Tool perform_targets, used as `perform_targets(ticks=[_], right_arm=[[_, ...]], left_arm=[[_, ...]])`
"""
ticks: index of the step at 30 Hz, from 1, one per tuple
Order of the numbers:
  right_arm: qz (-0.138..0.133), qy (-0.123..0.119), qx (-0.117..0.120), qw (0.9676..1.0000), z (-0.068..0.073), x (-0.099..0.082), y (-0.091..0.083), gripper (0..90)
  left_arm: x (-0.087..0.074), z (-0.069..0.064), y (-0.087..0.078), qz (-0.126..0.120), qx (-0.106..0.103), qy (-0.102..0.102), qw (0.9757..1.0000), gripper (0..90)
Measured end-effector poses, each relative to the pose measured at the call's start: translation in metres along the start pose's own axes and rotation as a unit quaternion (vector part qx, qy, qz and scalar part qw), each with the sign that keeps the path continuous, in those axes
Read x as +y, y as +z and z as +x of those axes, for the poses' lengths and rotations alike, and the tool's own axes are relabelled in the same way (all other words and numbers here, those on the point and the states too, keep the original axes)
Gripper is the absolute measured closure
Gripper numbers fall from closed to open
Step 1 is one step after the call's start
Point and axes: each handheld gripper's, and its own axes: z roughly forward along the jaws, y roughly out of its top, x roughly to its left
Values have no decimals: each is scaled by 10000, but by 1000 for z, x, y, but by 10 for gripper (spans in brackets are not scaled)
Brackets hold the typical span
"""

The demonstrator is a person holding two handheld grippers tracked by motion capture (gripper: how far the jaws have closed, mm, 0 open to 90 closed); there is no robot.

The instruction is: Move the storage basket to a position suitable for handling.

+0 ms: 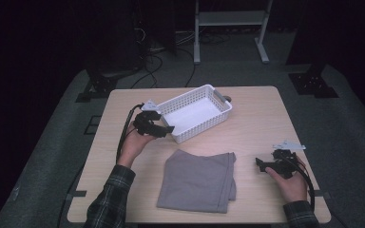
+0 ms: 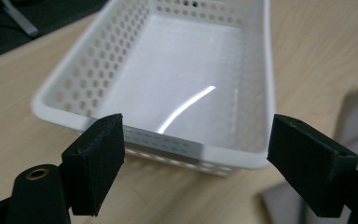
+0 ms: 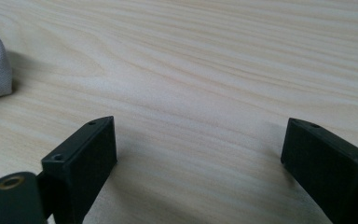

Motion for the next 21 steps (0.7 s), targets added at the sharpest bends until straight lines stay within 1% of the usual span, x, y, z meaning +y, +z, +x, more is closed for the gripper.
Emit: perform_targets(ticks=[1, 2, 3, 4, 5, 6, 9, 10, 11, 12, 13, 14, 15, 17, 19, 20, 21], right_arm=[[1, -2, 0, 10000, 0, 0, 0, 93], [0, -1, 0, 10000, 0, 0, 0, 93], [1, 1, -1, 10000, 0, 0, 0, 93], [-1, -6, 4, 10000, 0, 0, 0, 93], [1, -6, 5, 10000, 0, 0, 0, 93], [0, -11, 8, 10000, 0, 0, 0, 93], [-1, -9, 8, 10000, 0, 0, 0, 93], [0, -11, 10, 10000, 0, 0, 0, 93], [0, -11, 10, 10000, 0, 0, 0, 93], [0, -10, 10, 10000, 0, 0, 0, 93], [-1, -10, 10, 10000, 0, 0, 0, 93], [-1, -12, 9, 10000, 0, 0, 0, 93], [-1, -11, 10, 10000, 0, 0, 0, 93], [-1, -11, 9, 10000, 0, 0, 0, 93], [-1, -13, 10, 10000, 0, 0, 0, 94], [-1, -13, 10, 10000, 0, 0, 0, 94], [-1, -12, 10, 10000, 0, 0, 0, 94]], left_arm=[[4, 10, 1, -11, 50, -46, 10000, 181], [4, 10, 1, -11, 50, -46, 10000, 182], [7, 20, 3, -3, 99, -53, 9999, 191], [7, 20, 3, -3, 99, -53, 9999, 195], [9, 30, 6, 41, 178, -23, 9998, 196], [9, 30, 6, 41, 178, -23, 9998, 201], [12, 45, 10, 100, 299, 0, 9995, 207], [13, 49, 12, 104, 270, -39, 9996, 209], [14, 56, 16, 108, 303, -64, 9995, 216], [14, 56, 16, 108, 303, -64, 9995, 227], [17, 62, 19, 143, 335, -107, 9993, 235], [17, 62, 19, 143, 335, -107, 9993, 240], [19, 68, 23, 161, 369, -131, 9991, 253], [20, 70, 25, 143, 387, -129, 9991, 263], [24, 77, 30, 159, 346, -178, 9991, 320], [24, 77, 30, 159, 346, -178, 9991, 331], [24, 78, 32, 128, 391, -201, 9989, 331]])
